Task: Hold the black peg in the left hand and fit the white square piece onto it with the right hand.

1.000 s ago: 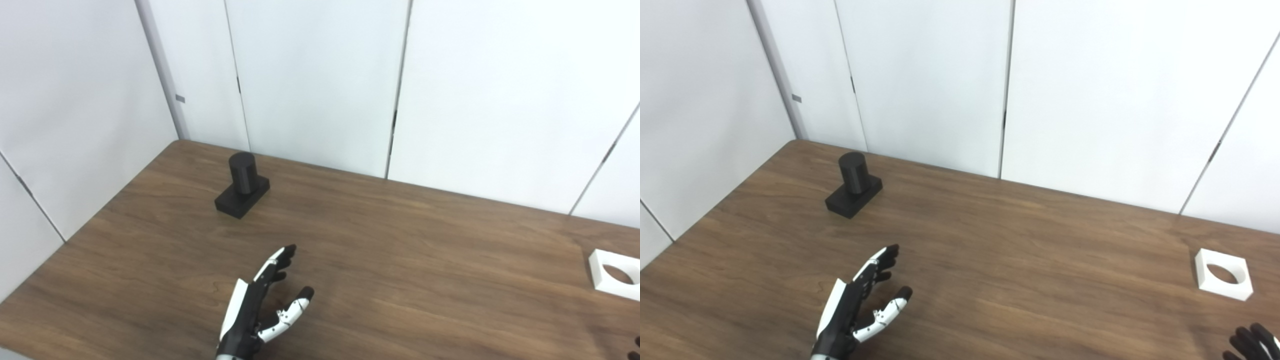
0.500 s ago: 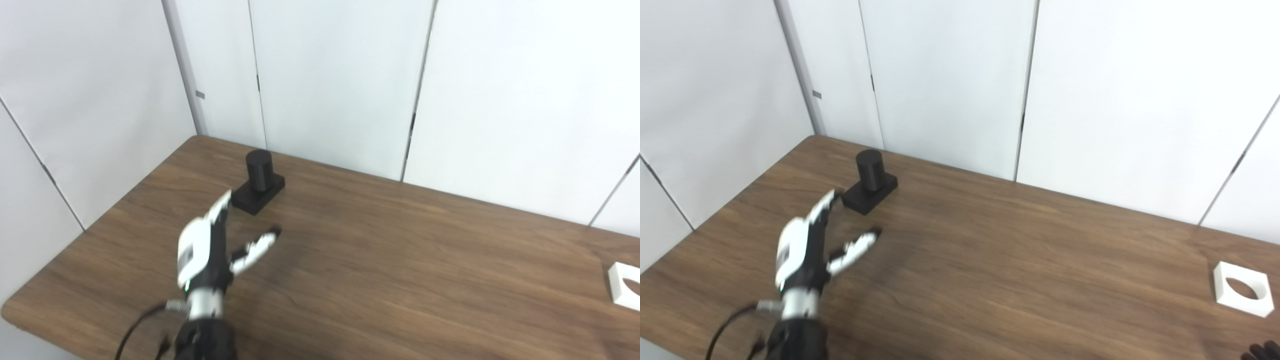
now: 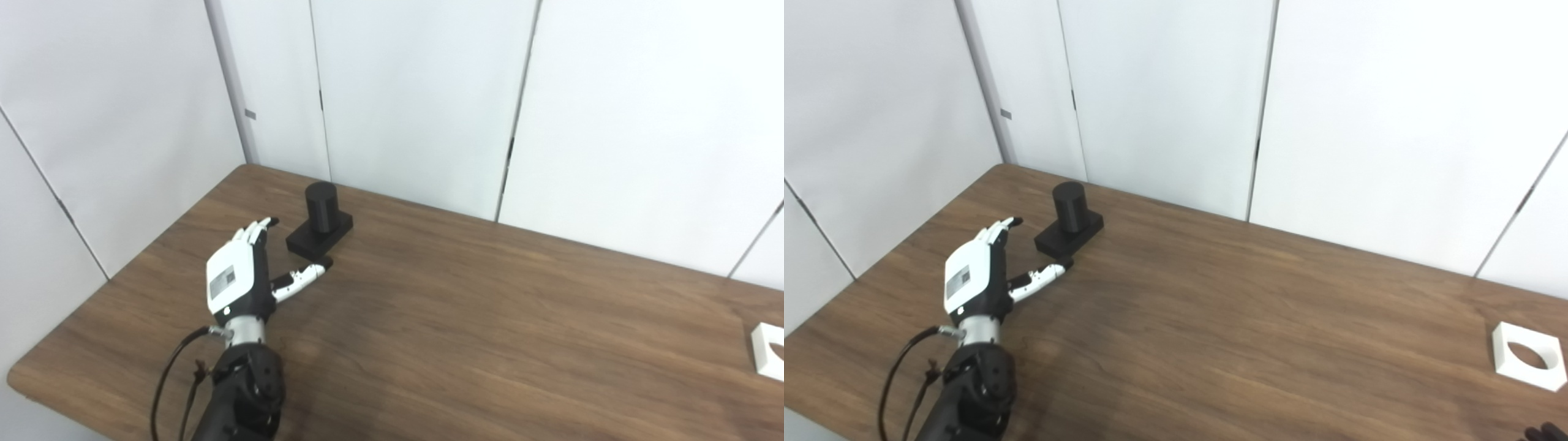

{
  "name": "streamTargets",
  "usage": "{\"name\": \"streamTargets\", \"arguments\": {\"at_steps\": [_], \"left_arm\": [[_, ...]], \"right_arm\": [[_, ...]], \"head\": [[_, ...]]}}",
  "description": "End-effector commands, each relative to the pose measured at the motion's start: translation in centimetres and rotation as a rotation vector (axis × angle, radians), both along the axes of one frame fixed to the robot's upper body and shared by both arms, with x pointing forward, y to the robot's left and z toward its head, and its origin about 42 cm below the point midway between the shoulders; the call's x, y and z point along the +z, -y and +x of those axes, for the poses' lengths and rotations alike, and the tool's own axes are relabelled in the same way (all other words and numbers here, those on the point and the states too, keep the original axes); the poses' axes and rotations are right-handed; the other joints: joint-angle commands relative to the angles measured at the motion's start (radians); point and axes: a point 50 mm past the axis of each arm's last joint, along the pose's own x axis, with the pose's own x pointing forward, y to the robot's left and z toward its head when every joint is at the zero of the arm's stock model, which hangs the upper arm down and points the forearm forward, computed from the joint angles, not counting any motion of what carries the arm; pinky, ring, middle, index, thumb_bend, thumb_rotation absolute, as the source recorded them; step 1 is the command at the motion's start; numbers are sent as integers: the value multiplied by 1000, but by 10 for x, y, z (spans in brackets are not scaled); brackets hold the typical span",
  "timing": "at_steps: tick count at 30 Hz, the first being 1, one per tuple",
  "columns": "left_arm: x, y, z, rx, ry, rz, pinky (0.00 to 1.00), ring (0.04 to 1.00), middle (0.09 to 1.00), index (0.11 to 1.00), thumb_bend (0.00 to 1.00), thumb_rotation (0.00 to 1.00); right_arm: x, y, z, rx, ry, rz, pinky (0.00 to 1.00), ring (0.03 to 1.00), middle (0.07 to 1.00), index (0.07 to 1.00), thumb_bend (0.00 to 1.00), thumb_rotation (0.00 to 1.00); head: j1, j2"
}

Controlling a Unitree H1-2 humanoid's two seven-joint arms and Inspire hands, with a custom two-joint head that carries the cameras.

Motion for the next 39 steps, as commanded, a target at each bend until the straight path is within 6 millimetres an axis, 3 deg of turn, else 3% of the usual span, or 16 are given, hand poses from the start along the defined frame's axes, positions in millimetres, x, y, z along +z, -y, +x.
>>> {"name": "streamTargets", "arguments": {"at_steps": [1,7,18,29,39], "left_arm": [[22,-10,18,21,76,76,952,930,911,830,994,651],[15,-22,36,43,13,92,959,941,920,832,961,626],[-1,-36,61,43,-108,115,945,934,918,838,995,701],[-14,-38,75,46,-119,91,901,905,888,798,995,641],[-17,-36,92,33,-149,78,927,910,894,799,973,586]], "right_arm": [[-3,-5,-3,-10,-4,23,710,815,837,839,644,675],[-2,-7,-4,-19,-9,0,691,811,837,836,659,694],[0,-11,-4,-9,-9,-6,696,813,838,837,660,708],[-1,-12,-6,-8,-6,-26,688,805,834,842,665,733],[-2,-15,-7,-6,-4,-31,671,810,848,847,672,740]], "head": [[0,1],[-1,4],[-17,7],[-29,10],[-43,10]]}}
